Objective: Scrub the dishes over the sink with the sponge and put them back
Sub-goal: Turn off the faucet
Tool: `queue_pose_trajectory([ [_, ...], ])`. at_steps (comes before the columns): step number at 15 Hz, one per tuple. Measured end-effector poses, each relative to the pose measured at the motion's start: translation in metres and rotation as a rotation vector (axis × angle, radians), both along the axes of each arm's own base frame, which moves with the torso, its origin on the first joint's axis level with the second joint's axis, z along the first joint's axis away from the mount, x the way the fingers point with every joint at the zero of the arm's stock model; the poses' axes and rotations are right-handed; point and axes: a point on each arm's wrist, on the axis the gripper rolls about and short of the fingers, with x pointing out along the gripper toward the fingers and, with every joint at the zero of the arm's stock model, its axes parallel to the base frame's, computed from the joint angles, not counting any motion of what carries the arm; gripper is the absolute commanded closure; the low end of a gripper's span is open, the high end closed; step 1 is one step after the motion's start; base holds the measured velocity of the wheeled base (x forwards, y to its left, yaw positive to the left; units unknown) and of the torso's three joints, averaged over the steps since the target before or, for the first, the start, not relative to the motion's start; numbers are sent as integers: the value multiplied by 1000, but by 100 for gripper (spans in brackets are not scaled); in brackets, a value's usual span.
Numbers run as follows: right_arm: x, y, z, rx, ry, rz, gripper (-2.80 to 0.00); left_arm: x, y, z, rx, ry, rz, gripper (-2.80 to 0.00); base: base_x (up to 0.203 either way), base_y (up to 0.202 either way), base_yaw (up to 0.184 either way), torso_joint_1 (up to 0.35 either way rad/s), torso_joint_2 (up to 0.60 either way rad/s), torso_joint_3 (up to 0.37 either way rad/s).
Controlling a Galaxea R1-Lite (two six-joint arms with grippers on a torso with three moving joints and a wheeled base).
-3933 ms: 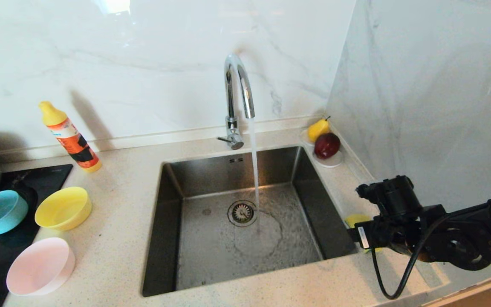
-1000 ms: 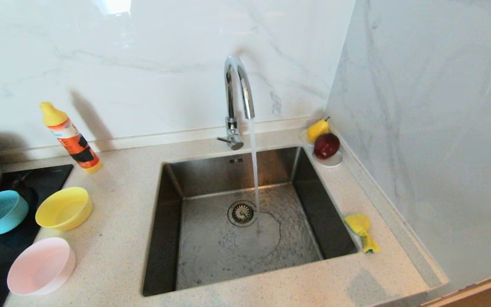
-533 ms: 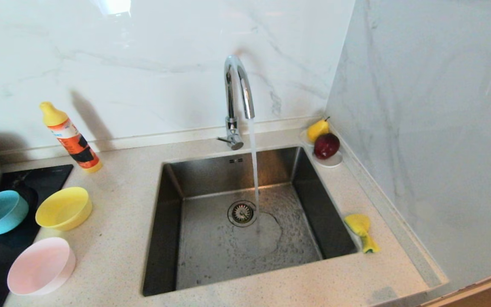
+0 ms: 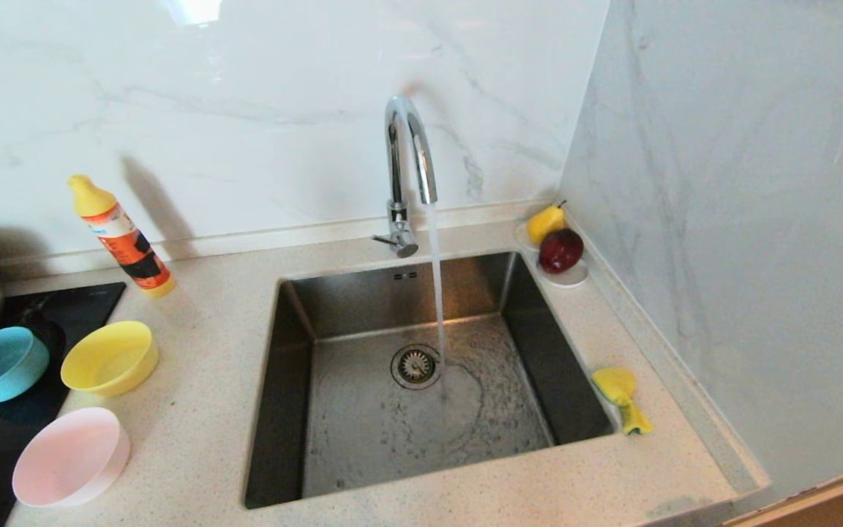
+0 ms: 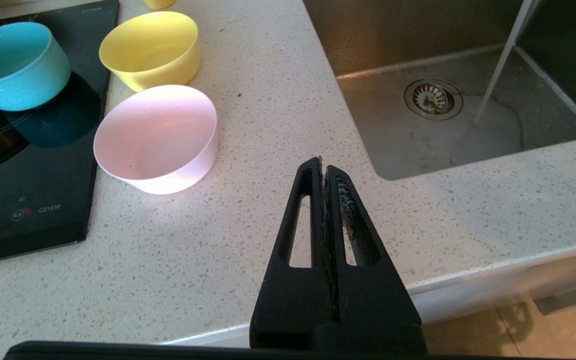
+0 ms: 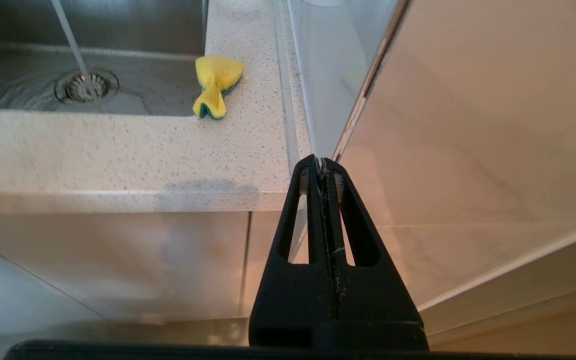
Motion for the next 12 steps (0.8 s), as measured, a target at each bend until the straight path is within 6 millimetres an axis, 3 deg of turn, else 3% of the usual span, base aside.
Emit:
queue_pose_trajectory([
  [3,0,0,0,83,0,-12,0,0,0,0,0,0,0,0,0,0,0,0,0,0],
  [12,0,0,0,89,0,-13,0,0,0,0,7,0,0,0,0,0,0,0,0,0],
])
